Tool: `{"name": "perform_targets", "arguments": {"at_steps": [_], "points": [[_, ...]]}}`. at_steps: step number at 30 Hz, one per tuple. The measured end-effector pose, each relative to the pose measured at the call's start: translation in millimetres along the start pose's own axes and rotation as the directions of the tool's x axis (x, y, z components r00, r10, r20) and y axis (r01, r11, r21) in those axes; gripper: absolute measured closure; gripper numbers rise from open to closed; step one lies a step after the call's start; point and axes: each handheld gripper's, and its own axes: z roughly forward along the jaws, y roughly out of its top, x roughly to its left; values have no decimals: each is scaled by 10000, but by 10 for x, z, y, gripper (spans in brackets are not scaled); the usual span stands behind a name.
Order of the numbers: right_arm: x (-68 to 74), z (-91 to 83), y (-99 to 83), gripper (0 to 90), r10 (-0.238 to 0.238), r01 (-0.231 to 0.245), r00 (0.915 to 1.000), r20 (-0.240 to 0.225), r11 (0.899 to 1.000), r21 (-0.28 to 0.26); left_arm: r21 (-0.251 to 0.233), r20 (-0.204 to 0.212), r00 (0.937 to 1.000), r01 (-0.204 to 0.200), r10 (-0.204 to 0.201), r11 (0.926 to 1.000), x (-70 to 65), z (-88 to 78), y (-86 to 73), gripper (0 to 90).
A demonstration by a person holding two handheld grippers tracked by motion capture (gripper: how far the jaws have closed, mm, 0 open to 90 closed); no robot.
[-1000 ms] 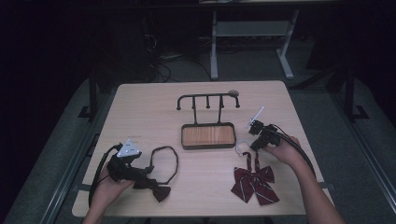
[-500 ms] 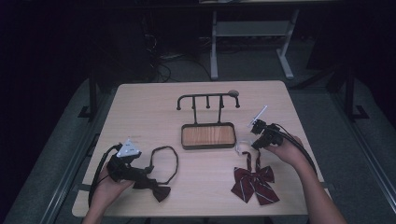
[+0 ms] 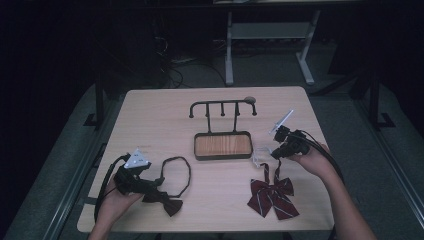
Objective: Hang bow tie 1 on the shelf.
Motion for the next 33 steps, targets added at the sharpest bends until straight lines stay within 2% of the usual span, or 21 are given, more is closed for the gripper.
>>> {"name": "perform_targets", "arguments": {"at_steps": [2, 15, 26, 33], "points": [[10, -72, -2, 868, -27, 22, 9998, -219, 9998, -195, -8, 24, 10000, 21, -21, 10000, -4, 2, 0, 249], [128, -356, 90, 869, -470, 453, 9983, -353, 9978, -484, 8, -6, 10000, 0, 0, 10000, -6, -2, 3, 249], [185, -598, 124, 871, -686, 646, 9968, -413, 9937, -916, 26, 27, 10000, -48, 47, 10000, -7, 4, 4, 248], [228, -751, 180, 871, -853, 824, 9960, -252, 9918, -974, -5, 31, 10000, 33, -33, 10000, -9, 2, 2, 248]]}}
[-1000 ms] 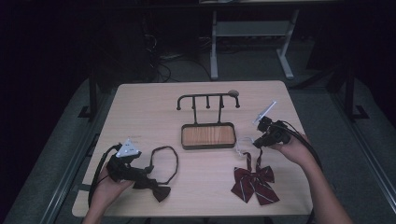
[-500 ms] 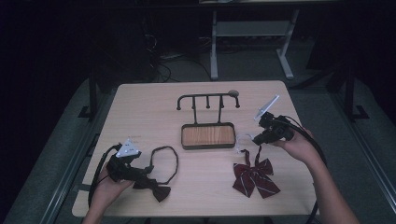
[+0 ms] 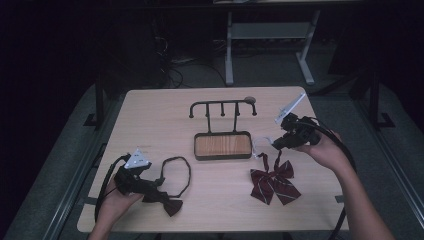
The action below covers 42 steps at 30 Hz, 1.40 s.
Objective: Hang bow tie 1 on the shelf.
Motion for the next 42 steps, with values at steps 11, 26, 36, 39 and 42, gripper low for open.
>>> {"name": "perform_targets", "arguments": {"at_steps": [11, 26, 36, 39, 42], "points": [[63, -127, 98, 871, -272, 273, 9996, 74, 9995, -143, 11, -13, 10000, -91, 91, 10000, 4, -5, 2, 247], [94, -261, 250, 871, -581, 584, 9983, 66, 9976, -384, -41, 17, 10000, -24, 24, 10000, 3, -1, 1, 244], [71, -353, 384, 871, -632, 636, 9980, 99, 9968, -491, -44, 26, 10000, -6, 7, 10000, 6, 1, -1, 243], [64, -374, 422, 871, -672, 676, 9977, 98, 9964, -516, -27, 39, 10000, -3, 3, 10000, 10, -1, -2, 243], [39, -409, 487, 871, -668, 675, 9977, 150, 9964, -512, -59, 27, 10000, -12, 13, 10000, 12, 0, -4, 243]]}}
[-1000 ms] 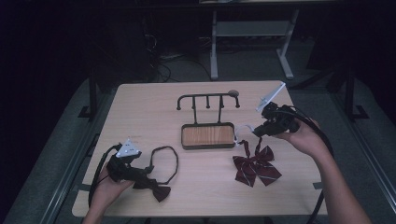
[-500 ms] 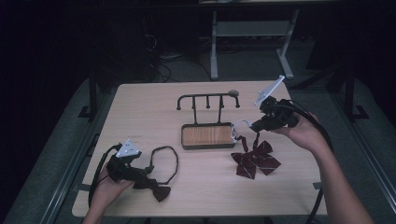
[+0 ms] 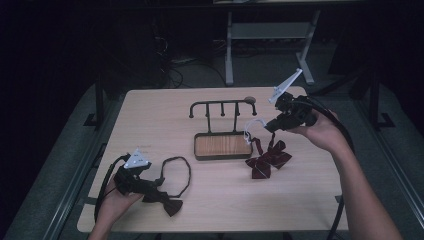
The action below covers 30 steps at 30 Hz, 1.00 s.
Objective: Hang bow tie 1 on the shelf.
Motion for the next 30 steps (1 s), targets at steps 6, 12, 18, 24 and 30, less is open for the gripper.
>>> {"name": "perform_targets", "arguments": {"at_steps": [6, 12, 18, 24, 30], "points": [[-58, -19, 73, 871, 59, -59, 10000, 70, 10000, 6, -8, 10, 10000, -22, 22, 10000, 1, -3, 0, 243], [-132, -25, 122, 871, 240, -241, 9996, 172, 9997, 21, 25, 1, 10000, -12, 12, 10000, 11, -8, -5, 242], [-207, -17, 140, 871, 414, -415, 9990, 146, 9991, 19, 3, 14, 10000, -24, 24, 10000, 4, -2, -4, 242], [-291, -37, 168, 871, 647, -647, 9977, 215, 9979, -19, -2, 18, 10000, -46, 46, 10000, 8, -6, -4, 242], [-365, -38, 201, 871, 825, -825, 9962, 290, 9966, -23, 11, 20, 10000, -31, 31, 10000, 9, -8, -5, 242]]}}
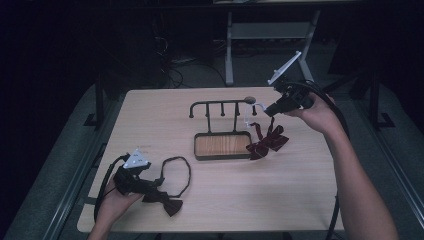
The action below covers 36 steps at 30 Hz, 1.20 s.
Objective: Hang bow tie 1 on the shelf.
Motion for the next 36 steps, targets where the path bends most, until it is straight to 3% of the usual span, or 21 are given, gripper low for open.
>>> {"name": "perform_targets", "arguments": {"at_steps": [20, 36], "points": [[-275, 150, -32, 868, 787, -787, 9969, 5, 9968, 112, 72, 45, 10000, 25, -25, 10000, 4, 3, -6, 242], [-259, 240, -92, 816, 840, -842, 9964, -129, 9964, -105, 139, 86, 10000, -15, 14, 9999, -8, 10, -2, 243]]}}
